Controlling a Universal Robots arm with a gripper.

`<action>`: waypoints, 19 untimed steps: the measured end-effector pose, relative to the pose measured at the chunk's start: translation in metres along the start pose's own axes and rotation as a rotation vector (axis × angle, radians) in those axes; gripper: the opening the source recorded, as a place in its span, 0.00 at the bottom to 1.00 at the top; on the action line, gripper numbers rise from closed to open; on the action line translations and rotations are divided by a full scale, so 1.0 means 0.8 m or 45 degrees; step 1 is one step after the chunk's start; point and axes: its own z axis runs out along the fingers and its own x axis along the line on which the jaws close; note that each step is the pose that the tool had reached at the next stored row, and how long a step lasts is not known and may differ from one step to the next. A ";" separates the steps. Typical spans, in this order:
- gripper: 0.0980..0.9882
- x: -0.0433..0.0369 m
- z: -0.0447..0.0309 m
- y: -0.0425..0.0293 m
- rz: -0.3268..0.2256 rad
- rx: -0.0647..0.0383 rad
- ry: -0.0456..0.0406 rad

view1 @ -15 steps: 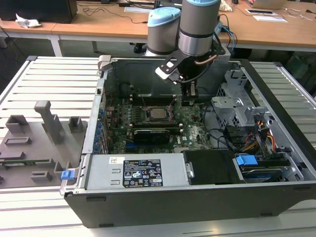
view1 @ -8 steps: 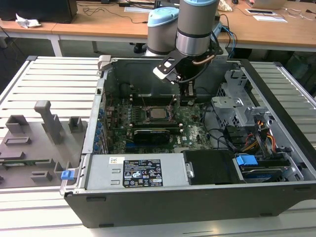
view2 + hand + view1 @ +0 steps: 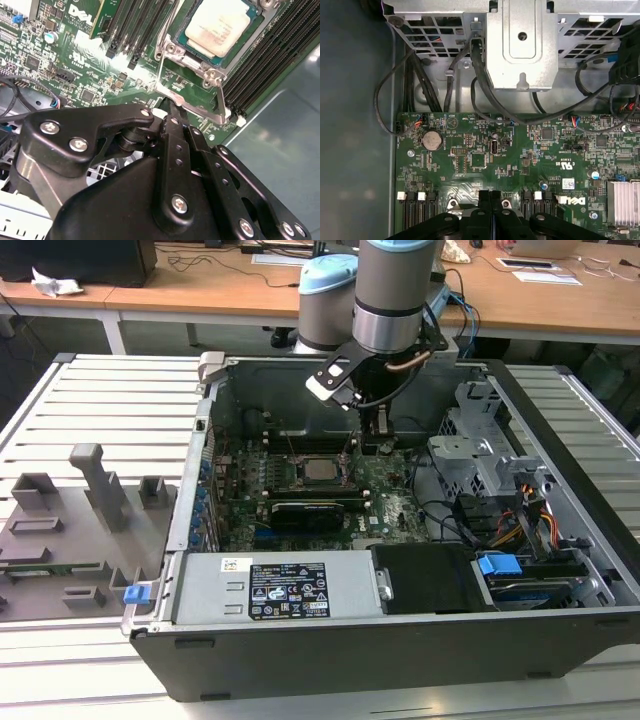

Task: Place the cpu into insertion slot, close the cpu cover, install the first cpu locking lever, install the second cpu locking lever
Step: 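Close the cpu cover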

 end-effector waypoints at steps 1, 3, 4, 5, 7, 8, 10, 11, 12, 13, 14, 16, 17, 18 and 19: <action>0.01 0.000 0.0000 -0.0011 0.000 0.000 0.000; 0.01 0.000 -0.0002 -0.0027 0.000 0.000 0.000; 0.01 0.000 -0.0002 -0.0033 0.000 0.000 0.000; 0.01 0.000 -0.0002 -0.0040 0.000 0.000 0.000; 0.01 0.000 -0.0003 -0.0064 0.000 0.000 0.000; 0.01 0.000 -0.0004 -0.0074 0.000 0.000 0.000; 0.01 0.000 -0.0005 -0.0088 0.000 0.000 0.000; 0.01 0.000 -0.0005 -0.0095 0.000 0.000 0.000; 0.01 0.000 -0.0005 -0.0107 0.000 0.000 0.000; 0.01 0.000 -0.0006 -0.0119 0.000 0.000 0.000; 0.01 0.000 -0.0007 -0.0135 0.000 0.000 0.000; 0.01 0.000 -0.0008 -0.0166 0.000 0.000 0.000; 0.01 0.000 -0.0009 -0.0181 0.000 0.000 0.000; 0.01 0.000 -0.0009 -0.0189 0.000 0.000 0.000; 0.01 0.000 -0.0010 -0.0203 0.000 0.000 0.000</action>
